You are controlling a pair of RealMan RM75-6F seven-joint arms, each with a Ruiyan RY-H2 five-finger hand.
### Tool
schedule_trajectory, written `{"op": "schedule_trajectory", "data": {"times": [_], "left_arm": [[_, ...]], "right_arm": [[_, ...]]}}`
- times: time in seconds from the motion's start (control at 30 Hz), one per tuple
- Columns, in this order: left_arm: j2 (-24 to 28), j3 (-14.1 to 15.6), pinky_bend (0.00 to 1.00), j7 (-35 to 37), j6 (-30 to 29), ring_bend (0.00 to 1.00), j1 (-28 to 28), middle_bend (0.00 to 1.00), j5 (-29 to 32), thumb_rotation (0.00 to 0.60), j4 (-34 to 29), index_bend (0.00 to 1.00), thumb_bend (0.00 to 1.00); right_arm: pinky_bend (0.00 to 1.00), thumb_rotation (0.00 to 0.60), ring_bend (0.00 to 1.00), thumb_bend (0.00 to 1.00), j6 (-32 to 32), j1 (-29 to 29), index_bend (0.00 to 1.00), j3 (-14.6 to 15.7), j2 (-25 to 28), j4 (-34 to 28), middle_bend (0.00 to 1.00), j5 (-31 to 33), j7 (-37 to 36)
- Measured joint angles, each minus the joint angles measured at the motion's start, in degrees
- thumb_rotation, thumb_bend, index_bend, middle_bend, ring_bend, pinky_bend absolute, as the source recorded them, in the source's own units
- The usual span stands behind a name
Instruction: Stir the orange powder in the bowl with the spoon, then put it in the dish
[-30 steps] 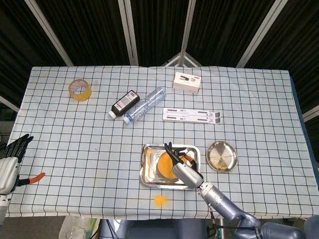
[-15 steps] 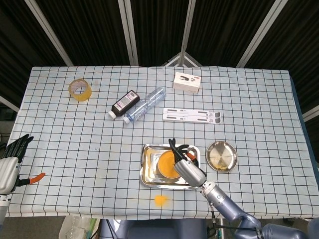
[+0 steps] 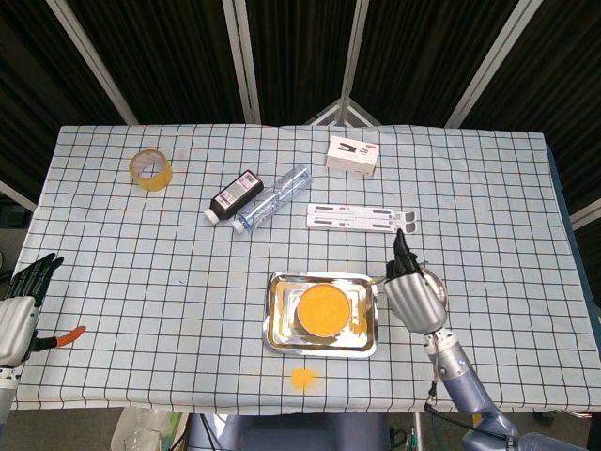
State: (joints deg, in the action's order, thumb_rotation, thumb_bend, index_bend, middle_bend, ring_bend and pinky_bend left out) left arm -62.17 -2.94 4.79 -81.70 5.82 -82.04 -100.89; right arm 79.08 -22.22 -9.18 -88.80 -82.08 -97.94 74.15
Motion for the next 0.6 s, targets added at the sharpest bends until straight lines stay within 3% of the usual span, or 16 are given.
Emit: {"op": "schedule_trajectory", "data": {"times": [0.33,0.6], "left_arm": [[0.07,-0.10,0.00,0.20,0.20,0.00,-0.05,0.00,0.45,0.600,-0.13,0.00,0.01],[0.09,-0.08,0.00,0.06,0.20,0.00,-0.08,0.00,0.55,0.600,-0.29,0.00,0.01]], "right_arm": [[0.00,0.600,0.18,0.58,2.94,4.47,0.61,1.18,-4.38,14.24,0.51,6.31,-12.45],[0.00,0.600,0.18,0.58,2.82,6.12,0.61,1.98,-10.53,20.32,0.51,10.37,-17.12]]}}
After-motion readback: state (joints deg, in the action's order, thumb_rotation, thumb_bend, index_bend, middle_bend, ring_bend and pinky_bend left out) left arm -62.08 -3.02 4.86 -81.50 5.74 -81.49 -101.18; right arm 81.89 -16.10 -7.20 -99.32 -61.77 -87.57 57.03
